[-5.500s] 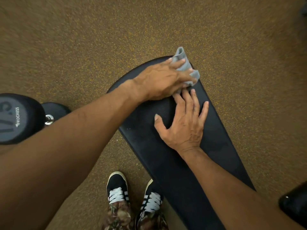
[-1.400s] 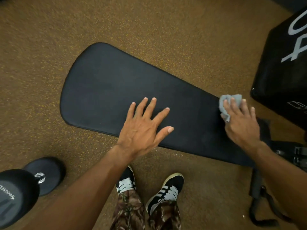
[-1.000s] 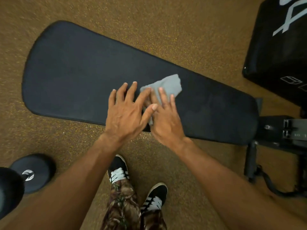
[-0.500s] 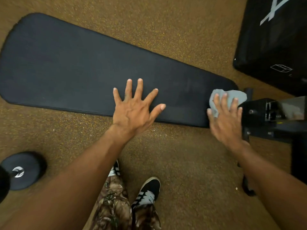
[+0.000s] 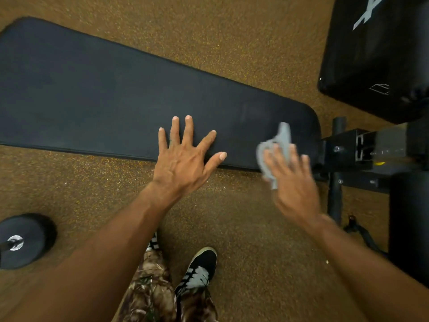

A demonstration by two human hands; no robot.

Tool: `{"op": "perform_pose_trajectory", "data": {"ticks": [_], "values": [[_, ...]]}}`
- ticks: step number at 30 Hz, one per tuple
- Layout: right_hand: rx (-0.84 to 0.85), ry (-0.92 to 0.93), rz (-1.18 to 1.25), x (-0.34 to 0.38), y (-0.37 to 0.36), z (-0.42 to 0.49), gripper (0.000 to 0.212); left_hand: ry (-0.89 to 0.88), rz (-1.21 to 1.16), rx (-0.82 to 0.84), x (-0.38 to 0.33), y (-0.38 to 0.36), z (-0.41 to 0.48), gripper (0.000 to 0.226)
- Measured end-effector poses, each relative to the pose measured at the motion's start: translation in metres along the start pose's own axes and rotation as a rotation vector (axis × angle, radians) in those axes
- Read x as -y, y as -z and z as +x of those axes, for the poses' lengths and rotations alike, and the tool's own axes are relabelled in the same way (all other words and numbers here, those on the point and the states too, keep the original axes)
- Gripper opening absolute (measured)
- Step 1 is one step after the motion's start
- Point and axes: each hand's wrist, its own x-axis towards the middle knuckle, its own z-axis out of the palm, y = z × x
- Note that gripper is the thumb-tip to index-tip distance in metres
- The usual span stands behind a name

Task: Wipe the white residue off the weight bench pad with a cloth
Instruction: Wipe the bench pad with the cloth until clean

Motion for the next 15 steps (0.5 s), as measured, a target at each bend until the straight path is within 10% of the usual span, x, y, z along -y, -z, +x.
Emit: {"op": "perform_pose_trajectory", "data": {"ticks": [5,15], "values": [[0.097,-0.515,0.288,-0.075,0.005,-0.009,0.060,0.064,0.005,-0.007,-0.013,-0.002,0.004,0.078],[-0.128,-0.556,0.522,0.048,0.034,0.114,0.060,0.016,-0.003,-0.131,-0.020,-0.002,0.010,0.078]]}}
